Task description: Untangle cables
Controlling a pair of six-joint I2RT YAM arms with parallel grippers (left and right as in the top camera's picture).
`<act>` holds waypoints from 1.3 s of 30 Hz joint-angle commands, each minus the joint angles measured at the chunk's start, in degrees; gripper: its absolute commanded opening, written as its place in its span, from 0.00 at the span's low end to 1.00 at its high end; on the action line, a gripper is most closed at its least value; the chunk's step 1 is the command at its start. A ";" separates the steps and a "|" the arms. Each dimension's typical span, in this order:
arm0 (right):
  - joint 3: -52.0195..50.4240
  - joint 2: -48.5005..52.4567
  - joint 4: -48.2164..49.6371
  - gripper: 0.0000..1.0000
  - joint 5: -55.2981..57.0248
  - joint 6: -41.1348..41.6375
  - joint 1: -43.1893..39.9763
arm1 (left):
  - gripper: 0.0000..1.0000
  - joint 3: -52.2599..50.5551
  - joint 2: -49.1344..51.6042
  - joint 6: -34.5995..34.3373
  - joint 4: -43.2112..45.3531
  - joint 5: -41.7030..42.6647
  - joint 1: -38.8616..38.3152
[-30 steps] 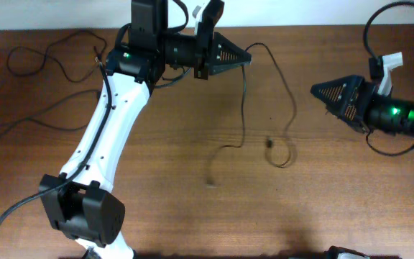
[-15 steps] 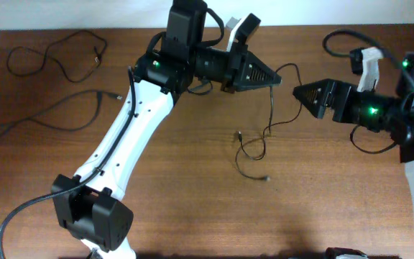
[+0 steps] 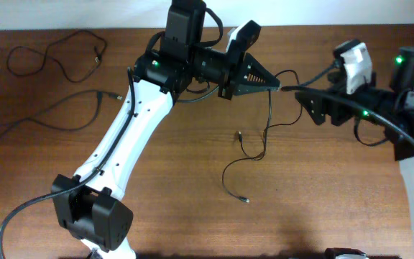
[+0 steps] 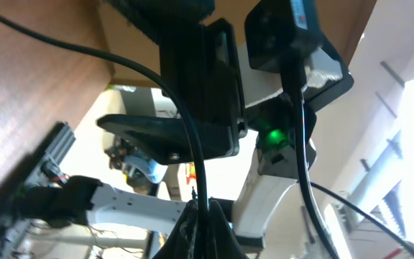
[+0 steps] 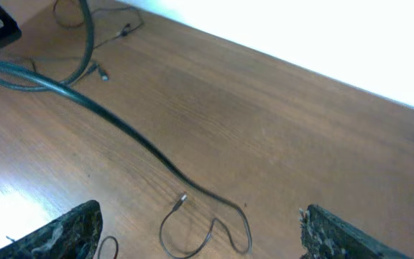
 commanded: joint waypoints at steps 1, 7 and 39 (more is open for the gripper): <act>0.98 2.58 2.82 0.88 -0.52 -1.84 3.89 | 0.00 0.48 -0.57 -5.14 0.13 3.08 0.22; 1.01 7.13 5.86 0.74 -0.55 -1.33 4.94 | 0.00 0.48 -0.57 -5.11 0.13 3.63 0.46; 3.02 -6.08 5.92 0.04 15.02 26.80 4.94 | 0.59 0.48 -0.57 25.83 1.81 -16.13 0.79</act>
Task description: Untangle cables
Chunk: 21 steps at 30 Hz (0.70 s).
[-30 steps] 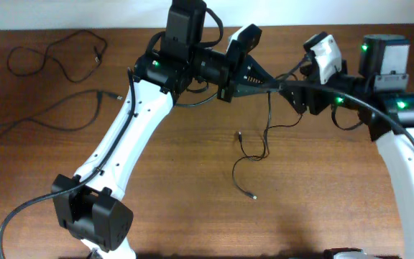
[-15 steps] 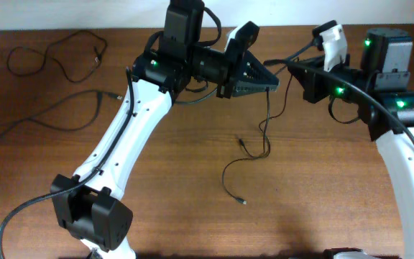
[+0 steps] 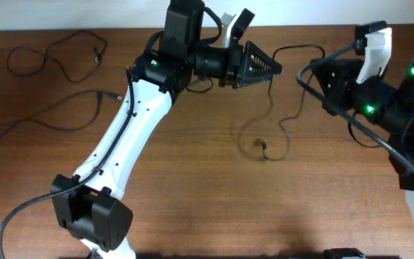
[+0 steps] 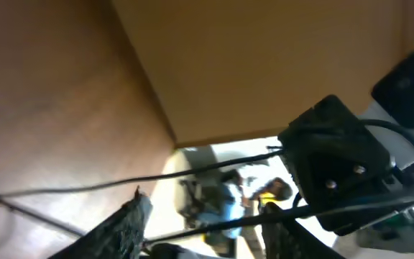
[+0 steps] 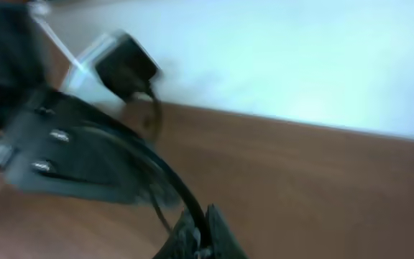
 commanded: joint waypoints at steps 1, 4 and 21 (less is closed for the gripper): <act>0.70 1.14 -3.23 0.04 9.20 1.55 0.31 | 0.61 0.48 -0.57 6.73 2.62 -1.20 0.35; 0.70 1.97 -4.50 0.04 9.18 1.57 0.31 | 0.66 0.48 -0.57 6.69 10.95 5.05 0.33; 0.70 2.08 -4.98 0.04 9.16 6.93 0.31 | 0.66 0.48 -0.57 32.35 7.34 -17.00 0.33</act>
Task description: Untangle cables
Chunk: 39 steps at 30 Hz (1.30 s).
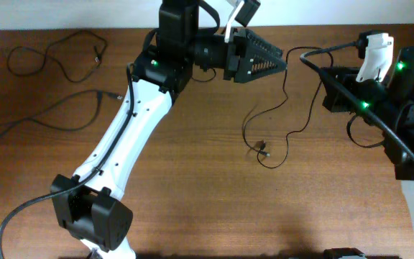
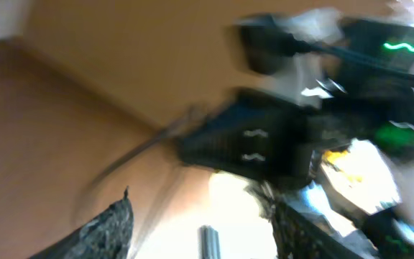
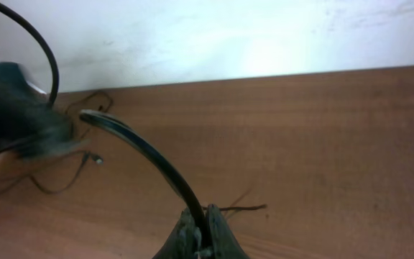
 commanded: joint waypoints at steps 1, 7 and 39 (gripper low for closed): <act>0.72 -0.07 -0.39 0.04 0.66 1.14 0.31 | 0.66 0.26 -0.57 18.71 -11.30 -30.84 0.24; 0.72 0.04 -0.72 0.04 -4.44 0.26 0.31 | 0.67 0.26 -0.57 27.61 -13.68 -42.64 -0.20; 0.72 2.25 -0.39 0.04 -25.94 5.01 -2.69 | 0.67 0.26 -0.57 50.27 -6.27 -15.41 -1.97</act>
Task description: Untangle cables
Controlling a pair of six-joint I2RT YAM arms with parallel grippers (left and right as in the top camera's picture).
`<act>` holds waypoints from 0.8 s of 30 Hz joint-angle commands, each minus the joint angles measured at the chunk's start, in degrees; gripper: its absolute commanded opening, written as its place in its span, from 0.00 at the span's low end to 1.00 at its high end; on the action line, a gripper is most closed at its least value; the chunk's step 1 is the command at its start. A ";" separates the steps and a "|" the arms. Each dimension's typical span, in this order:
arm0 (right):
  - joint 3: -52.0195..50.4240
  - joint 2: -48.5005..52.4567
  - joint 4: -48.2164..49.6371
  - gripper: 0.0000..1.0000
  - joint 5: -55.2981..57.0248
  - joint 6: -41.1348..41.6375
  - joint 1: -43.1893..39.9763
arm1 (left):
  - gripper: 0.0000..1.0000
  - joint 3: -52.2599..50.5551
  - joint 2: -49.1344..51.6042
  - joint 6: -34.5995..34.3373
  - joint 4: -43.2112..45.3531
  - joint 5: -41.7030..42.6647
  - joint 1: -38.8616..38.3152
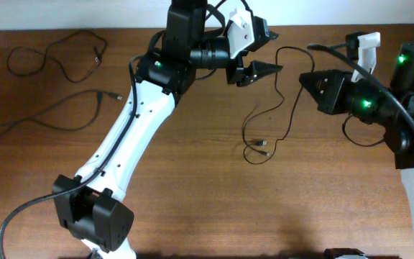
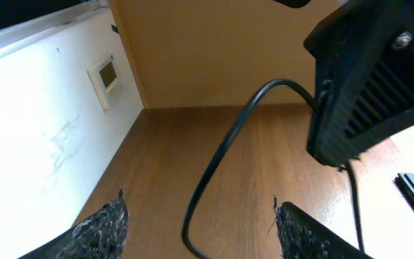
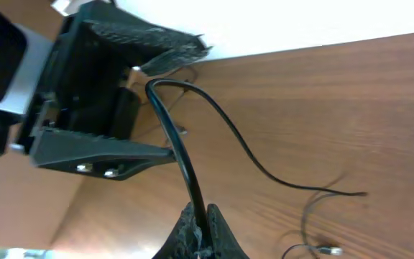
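Note:
A thin black cable (image 1: 246,137) hangs from my right gripper (image 1: 302,78), which is shut on it, and loops down to the wooden table (image 1: 192,208); its plug end (image 1: 261,146) lies on the wood. The right wrist view shows the cable (image 3: 182,151) rising from the closed right gripper (image 3: 200,219). My left gripper (image 1: 275,50) stands open just left of the raised loop. In the left wrist view the cable (image 2: 214,158) curves between the spread left gripper (image 2: 198,208) fingers without touching them.
Two other black cables lie at the table's left: one coiled at the back left (image 1: 56,57), one stretched further forward (image 1: 49,115). The left arm (image 1: 128,137) crosses the table's middle left. The right arm's body (image 1: 408,101) fills the right edge.
My right gripper, still shut on the cable, has shifted a little left and turned toward the left gripper. The left gripper has rolled and stays open. The hanging loop sits slightly further left.
At first my left gripper was shut on the cable while the right stood open close by. Then the left was open and the right was shut on the cable, held up at the back right. The right has kept its hold since, the loose end trailing on the table.

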 commanded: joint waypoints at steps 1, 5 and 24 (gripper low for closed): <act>0.74 -0.20 0.20 0.04 -5.16 1.29 -0.04 | 0.68 0.26 -0.57 1.29 0.24 0.42 -0.94; 0.74 -0.17 -1.20 0.04 -6.45 1.05 -0.04 | 0.65 0.26 -0.57 1.29 2.29 0.42 -1.66; 0.74 -0.17 -3.32 0.04 9.38 1.05 -0.07 | 0.00 0.26 -0.83 -6.64 2.56 -0.87 -1.62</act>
